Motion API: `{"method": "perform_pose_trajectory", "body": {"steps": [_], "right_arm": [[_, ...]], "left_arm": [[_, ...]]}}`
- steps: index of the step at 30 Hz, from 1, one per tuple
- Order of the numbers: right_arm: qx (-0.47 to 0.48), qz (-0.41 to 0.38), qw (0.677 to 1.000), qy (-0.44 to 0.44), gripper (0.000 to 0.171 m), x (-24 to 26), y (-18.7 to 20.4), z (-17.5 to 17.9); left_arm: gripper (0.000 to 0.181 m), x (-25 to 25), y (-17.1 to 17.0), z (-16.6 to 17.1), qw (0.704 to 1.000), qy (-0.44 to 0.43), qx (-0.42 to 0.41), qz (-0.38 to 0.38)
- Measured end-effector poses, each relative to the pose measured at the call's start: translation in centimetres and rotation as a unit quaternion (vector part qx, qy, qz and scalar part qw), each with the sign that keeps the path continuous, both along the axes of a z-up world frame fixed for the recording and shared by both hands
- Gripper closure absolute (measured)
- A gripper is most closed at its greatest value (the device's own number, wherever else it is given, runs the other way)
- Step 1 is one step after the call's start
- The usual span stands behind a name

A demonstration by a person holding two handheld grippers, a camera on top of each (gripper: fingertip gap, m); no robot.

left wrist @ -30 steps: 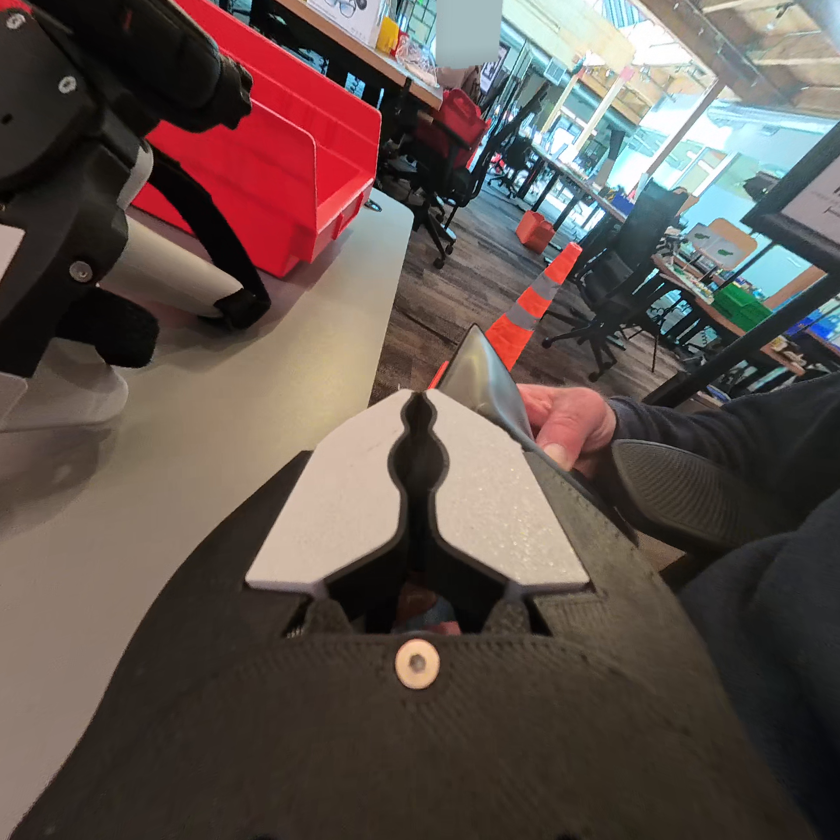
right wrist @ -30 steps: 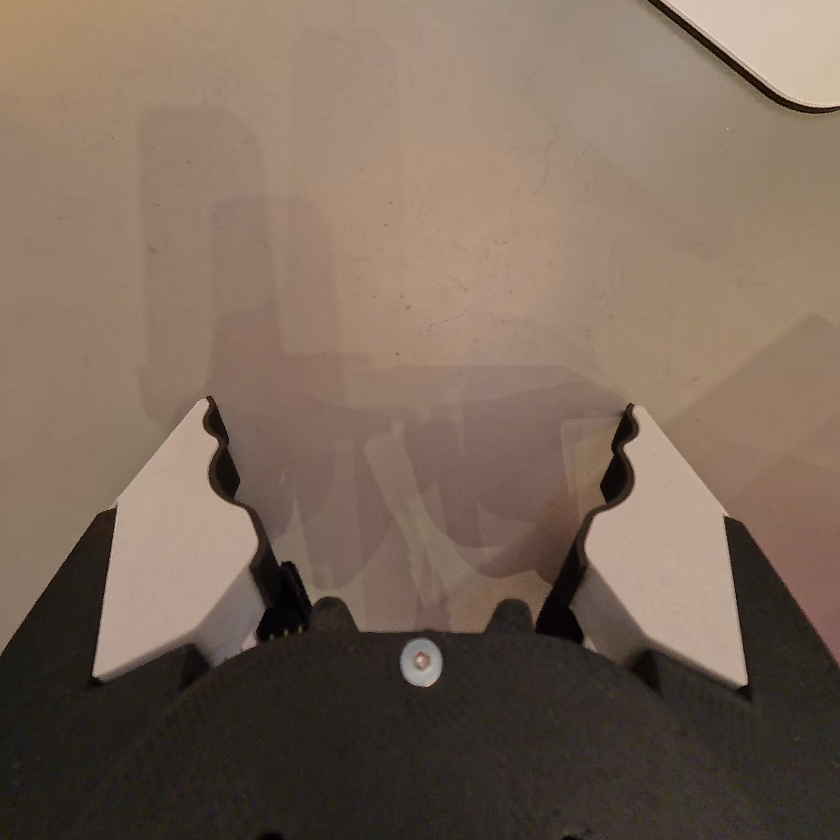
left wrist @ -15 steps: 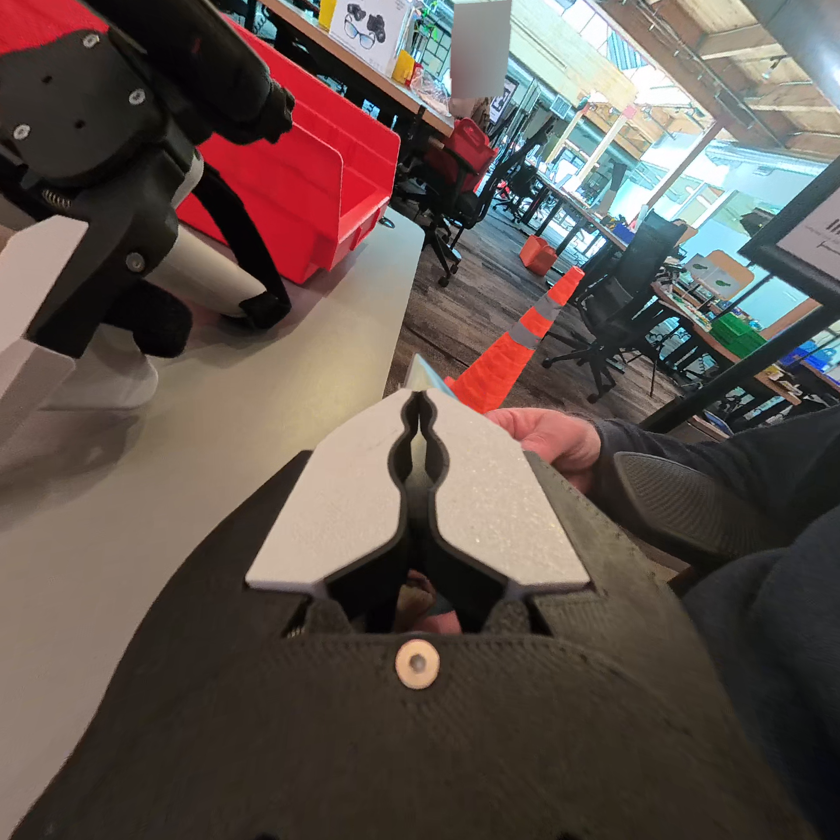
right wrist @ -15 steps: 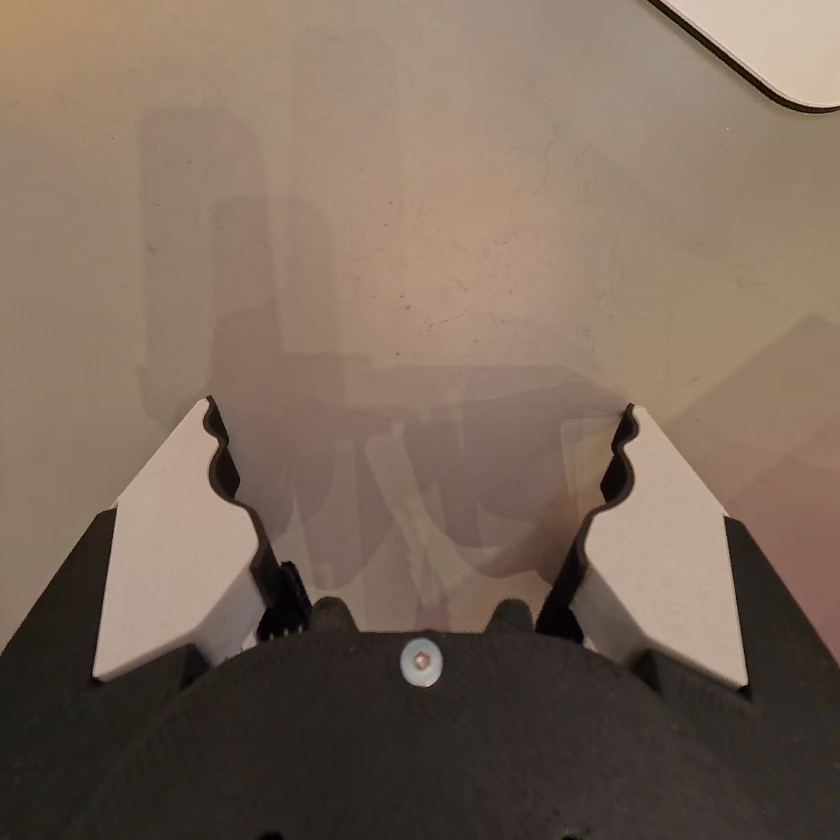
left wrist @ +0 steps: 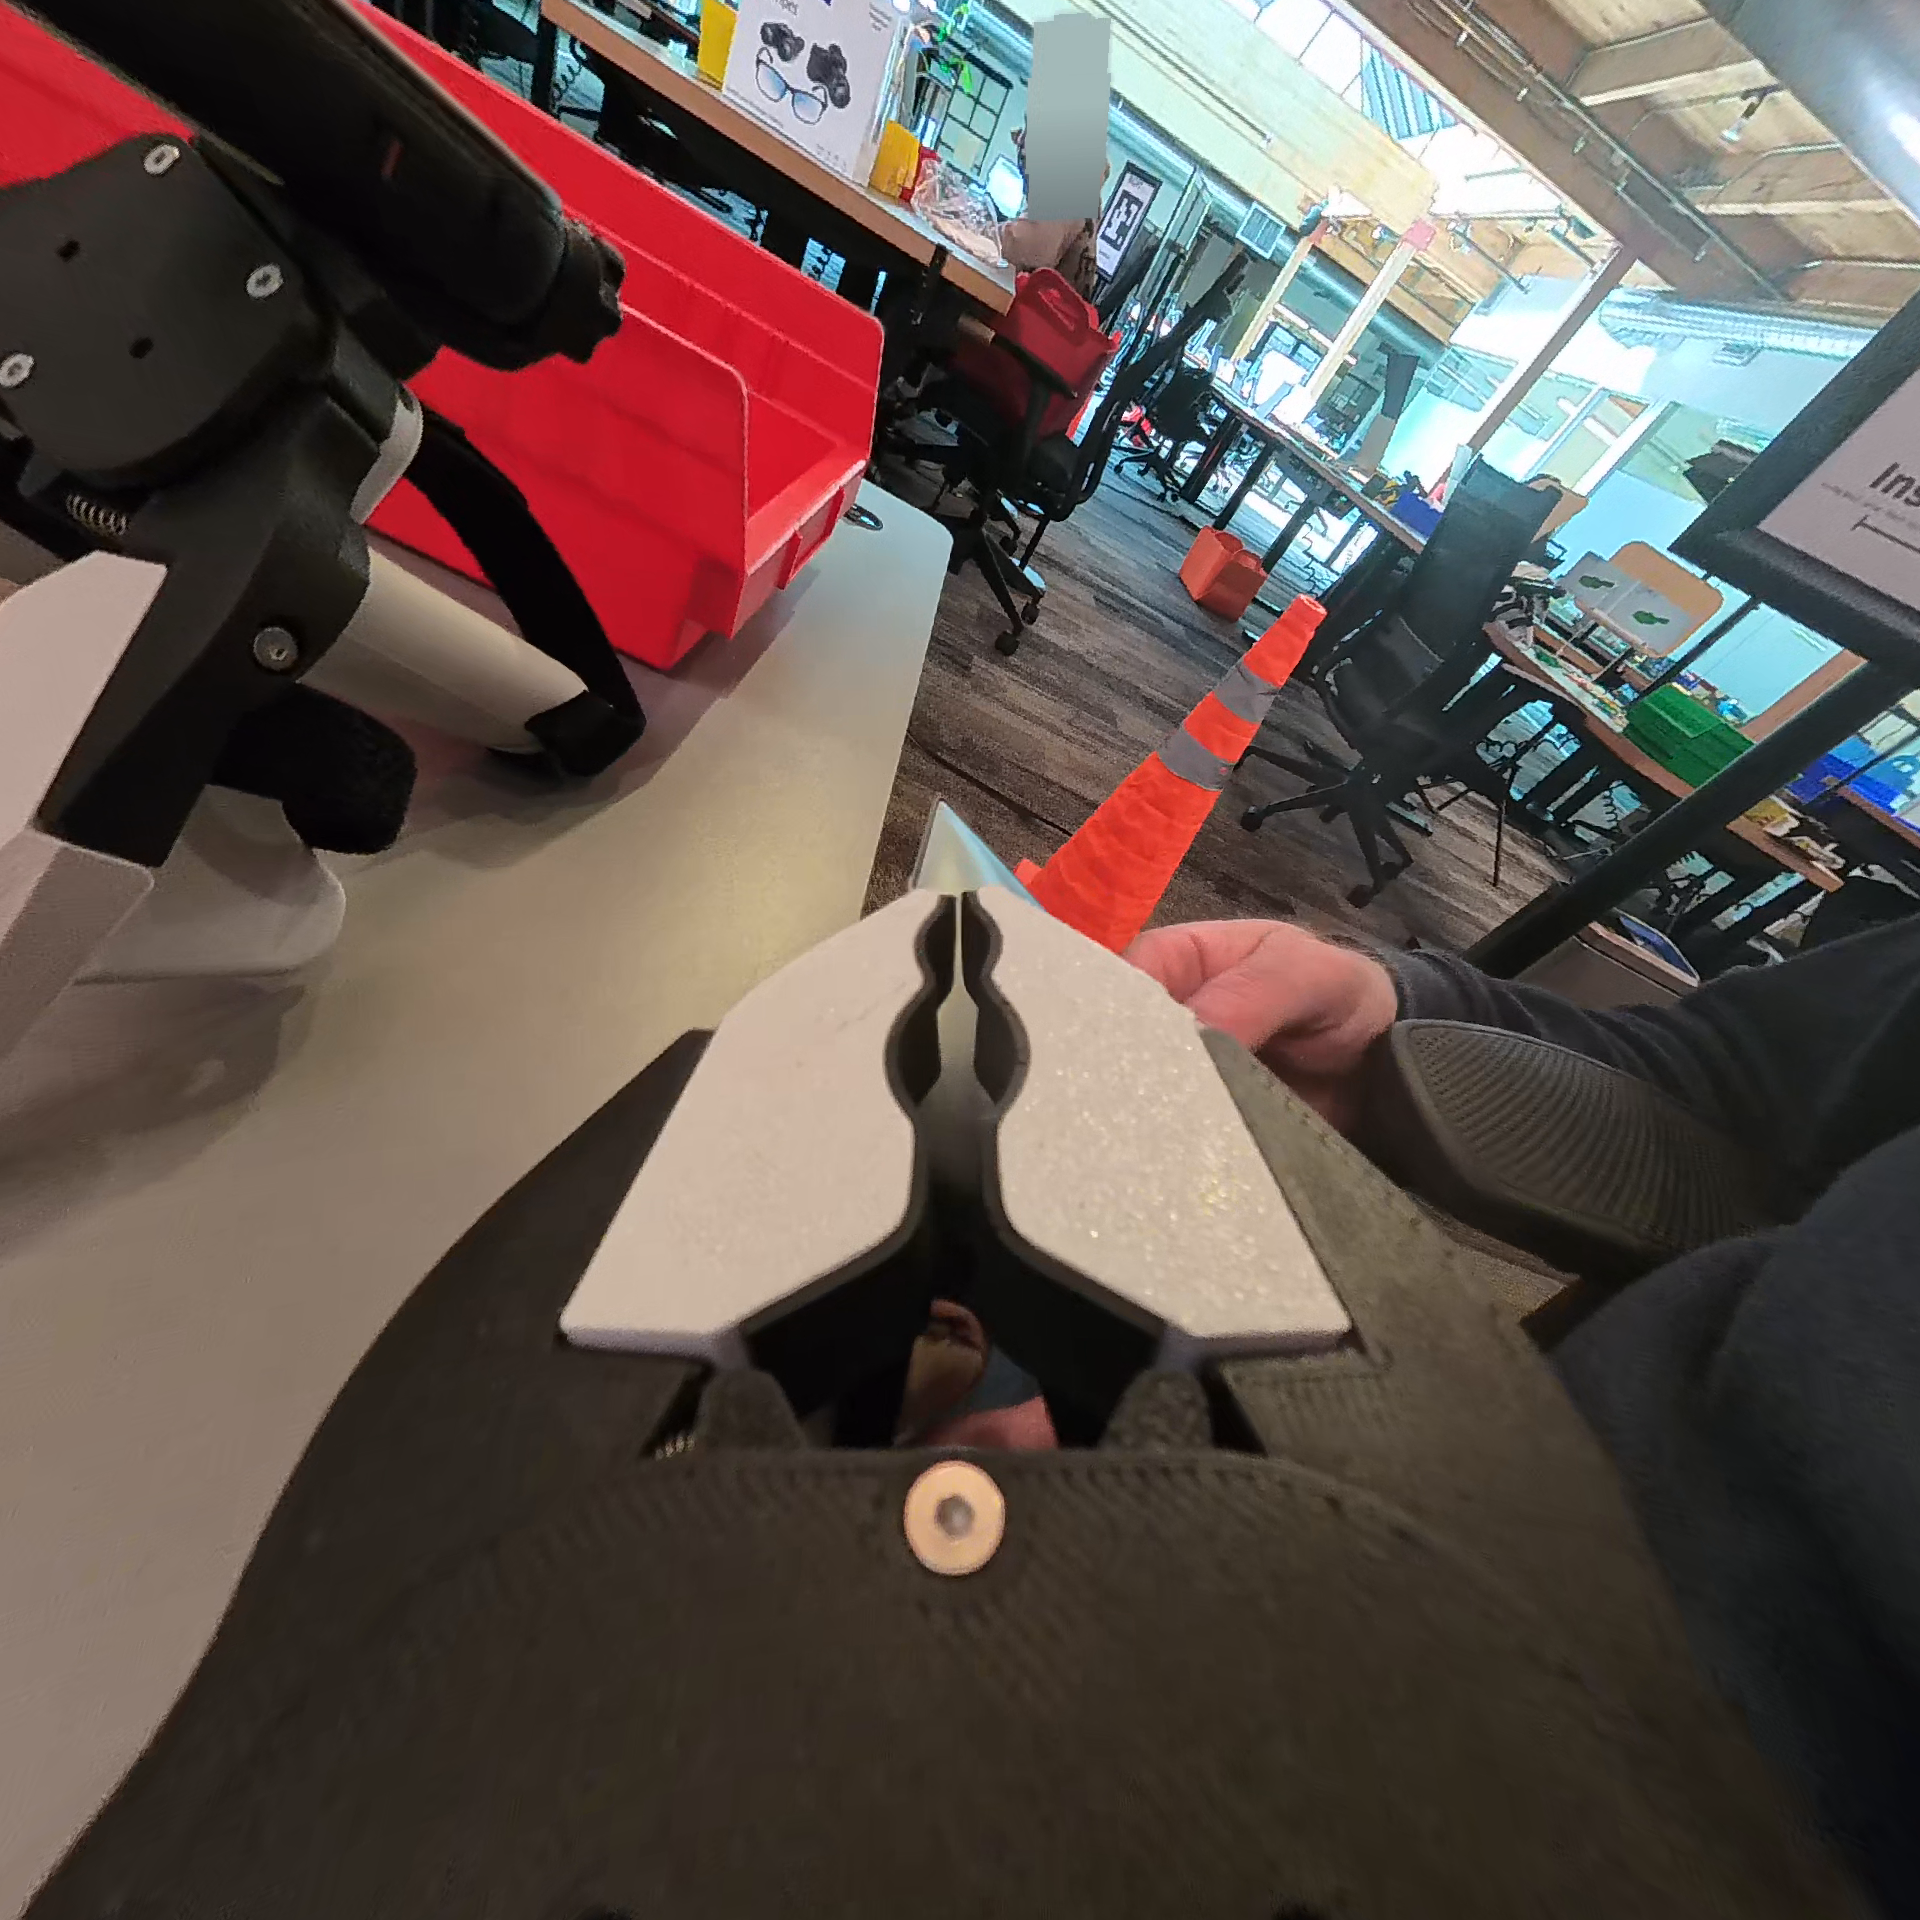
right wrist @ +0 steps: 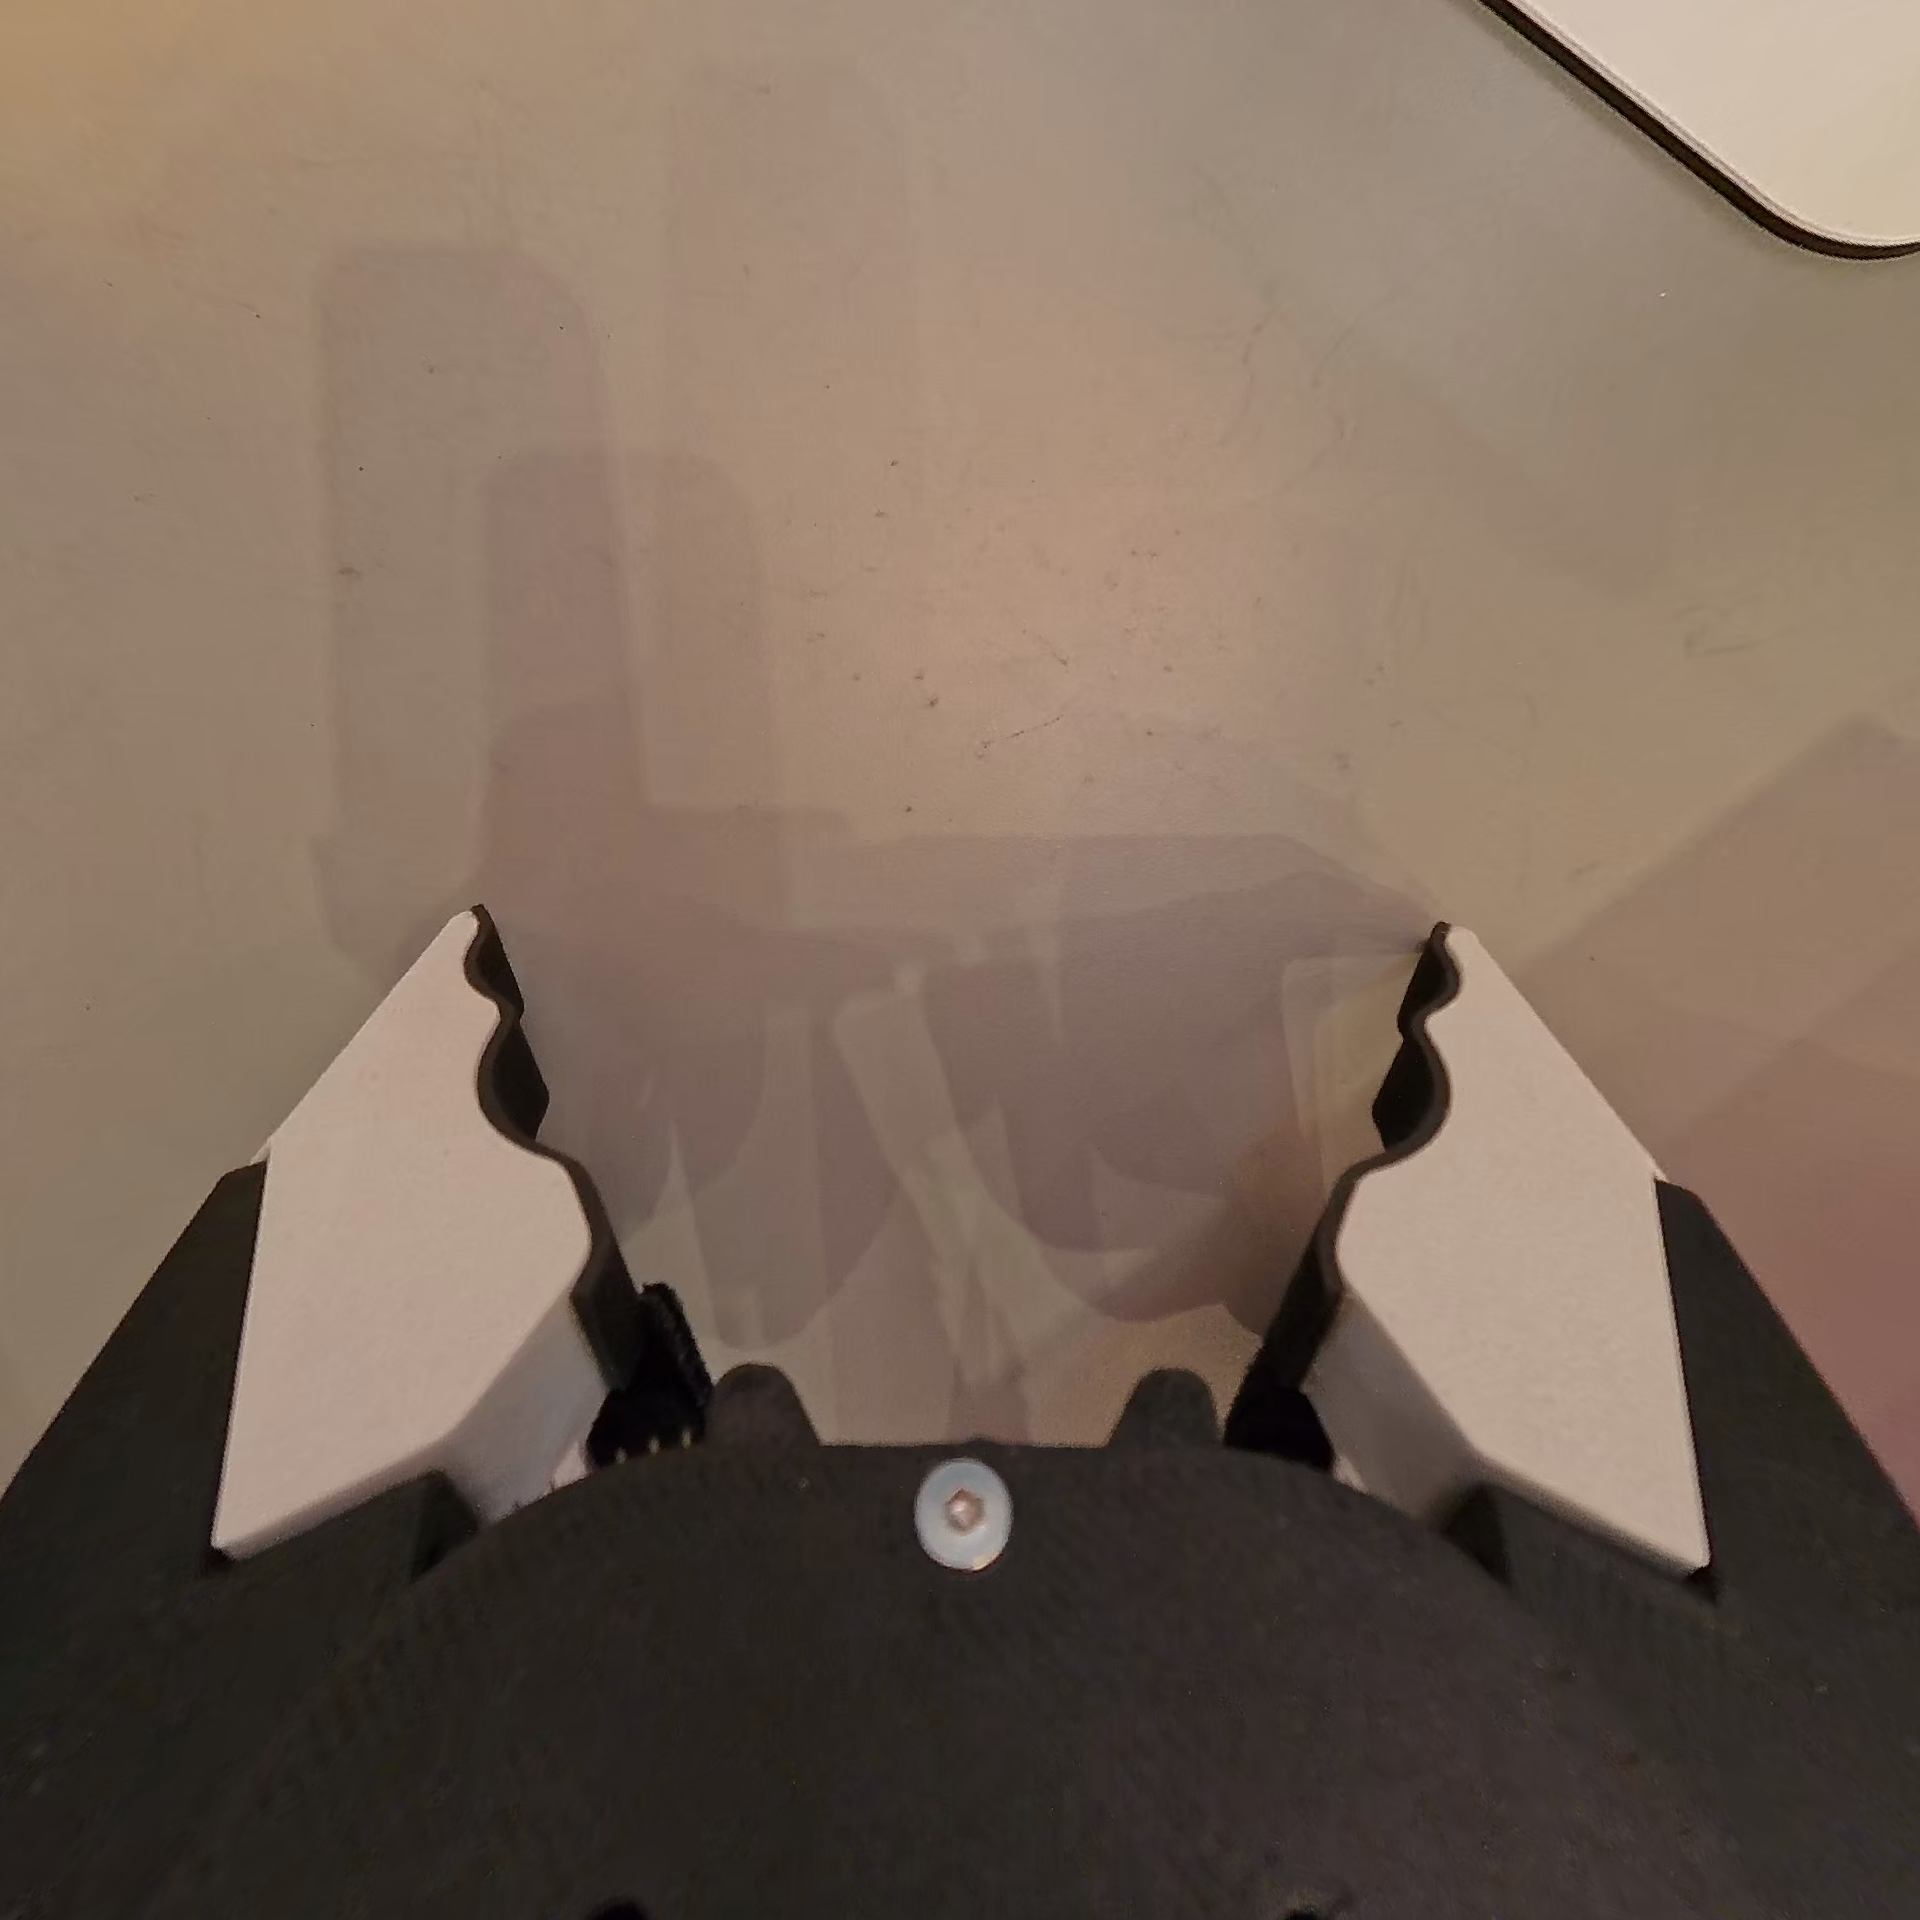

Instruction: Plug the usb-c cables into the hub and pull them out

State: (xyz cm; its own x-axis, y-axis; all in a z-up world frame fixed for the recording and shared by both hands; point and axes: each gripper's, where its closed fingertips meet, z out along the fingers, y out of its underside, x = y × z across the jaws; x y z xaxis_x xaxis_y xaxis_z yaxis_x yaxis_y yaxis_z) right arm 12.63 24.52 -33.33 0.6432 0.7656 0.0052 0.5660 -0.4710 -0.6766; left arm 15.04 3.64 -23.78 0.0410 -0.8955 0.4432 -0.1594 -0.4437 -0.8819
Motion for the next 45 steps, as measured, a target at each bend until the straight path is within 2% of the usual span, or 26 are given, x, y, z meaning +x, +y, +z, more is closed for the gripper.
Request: {"method": "perform_pose_trajectory", "body": {"steps": [10,13,19,26,35,45], "right_arm": [[0.000,0.000,1.000,0.000,0.012,0.0,0.0,0.0],[0.000,0.000,1.000,0.000,0.010,0.0,0.0,0.0],[0.000,0.000,1.000,0.000,0.012,0.0,0.0,0.0],[0.000,0.000,1.000,0.000,0.012,0.0,0.0,0.0],[0.000,0.000,1.000,0.000,0.012,0.0,0.0,0.0],[0.000,0.000,1.000,0.000,0.012,0.0,0.0,0.0]], "left_arm": [[0.181,0.0,-0.4,0.2,1.000,0.003,0.019,-0.002],[0.171,-0.1,-0.1,0.3,1.000,0.005,0.030,0.004],[0.151,-2.0,3.0,1.2,0.996,0.003,0.064,0.062],[0.146,-4.5,6.2,0.7,0.985,0.036,0.114,0.122],[0.148,-6.2,8.4,0.1,0.985,0.022,0.067,0.159],[0.144,-5.9,8.6,-0.4,0.986,0.035,0.048,0.154]]}}
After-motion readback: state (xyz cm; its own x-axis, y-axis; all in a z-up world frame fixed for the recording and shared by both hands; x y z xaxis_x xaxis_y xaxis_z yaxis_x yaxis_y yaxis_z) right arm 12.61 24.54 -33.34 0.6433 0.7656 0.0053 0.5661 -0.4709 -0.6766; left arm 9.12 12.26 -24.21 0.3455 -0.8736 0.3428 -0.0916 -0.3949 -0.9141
